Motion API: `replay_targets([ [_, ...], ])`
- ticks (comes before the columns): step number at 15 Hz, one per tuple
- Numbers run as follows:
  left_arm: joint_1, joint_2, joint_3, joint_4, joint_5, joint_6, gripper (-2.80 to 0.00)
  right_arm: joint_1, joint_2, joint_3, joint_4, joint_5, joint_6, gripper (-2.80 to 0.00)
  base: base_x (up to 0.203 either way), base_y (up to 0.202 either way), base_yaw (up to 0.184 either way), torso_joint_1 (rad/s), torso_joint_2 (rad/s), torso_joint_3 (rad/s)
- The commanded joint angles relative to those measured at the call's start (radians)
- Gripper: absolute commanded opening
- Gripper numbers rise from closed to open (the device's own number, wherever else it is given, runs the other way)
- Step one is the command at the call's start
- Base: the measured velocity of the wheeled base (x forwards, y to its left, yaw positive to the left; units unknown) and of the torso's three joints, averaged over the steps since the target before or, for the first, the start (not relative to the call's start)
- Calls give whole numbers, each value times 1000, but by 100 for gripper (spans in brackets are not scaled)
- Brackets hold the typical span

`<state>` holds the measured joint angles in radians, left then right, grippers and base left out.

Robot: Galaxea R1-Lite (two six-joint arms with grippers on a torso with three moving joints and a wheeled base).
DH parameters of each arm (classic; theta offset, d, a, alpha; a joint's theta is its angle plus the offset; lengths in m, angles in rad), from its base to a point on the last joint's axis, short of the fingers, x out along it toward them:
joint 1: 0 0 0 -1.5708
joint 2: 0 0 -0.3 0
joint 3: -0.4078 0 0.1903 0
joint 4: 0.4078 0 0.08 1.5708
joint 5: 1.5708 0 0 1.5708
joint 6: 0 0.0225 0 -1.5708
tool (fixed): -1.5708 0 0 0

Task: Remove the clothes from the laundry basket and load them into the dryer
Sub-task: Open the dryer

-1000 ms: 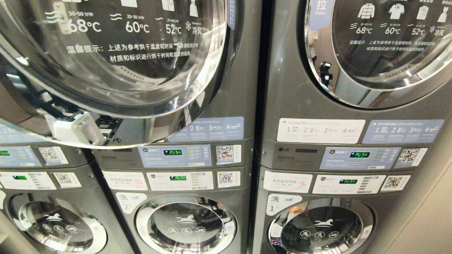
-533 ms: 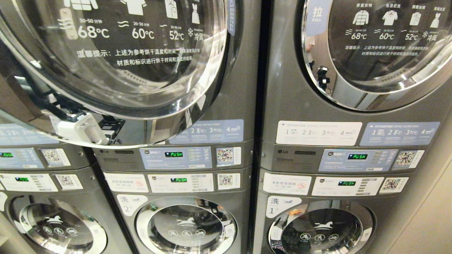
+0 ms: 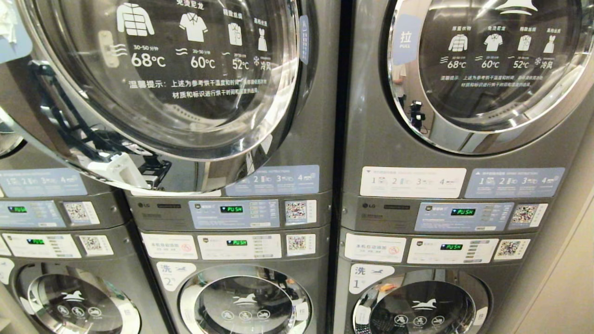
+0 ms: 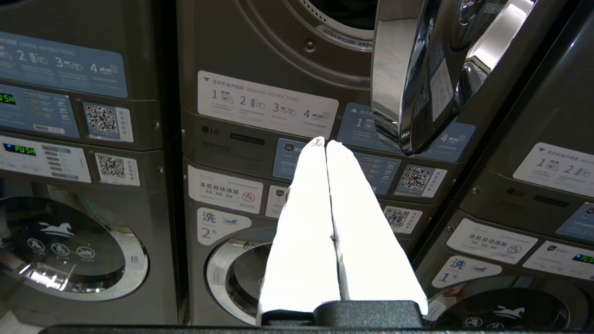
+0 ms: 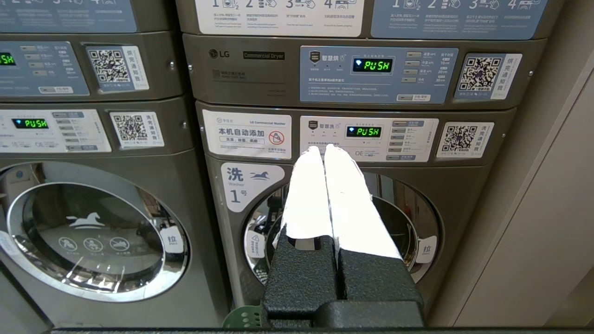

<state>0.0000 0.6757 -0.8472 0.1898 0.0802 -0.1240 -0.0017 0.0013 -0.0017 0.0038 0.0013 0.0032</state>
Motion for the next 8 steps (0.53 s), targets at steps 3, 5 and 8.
replay_targets([
  [3, 18, 181, -74, -53, 3, -2, -280, 0, -1, 0, 1, 0, 0, -280, 0, 0, 0, 0, 0, 0],
  [5, 142, 302, -146, -112, -8, -2, -280, 0, 0, 0, 1, 0, 0, -280, 0, 0, 0, 0, 0, 0],
  [8, 293, 335, -184, -167, -191, -3, -280, 0, 0, 0, 0, 0, 0, -280, 0, 0, 0, 0, 0, 0],
])
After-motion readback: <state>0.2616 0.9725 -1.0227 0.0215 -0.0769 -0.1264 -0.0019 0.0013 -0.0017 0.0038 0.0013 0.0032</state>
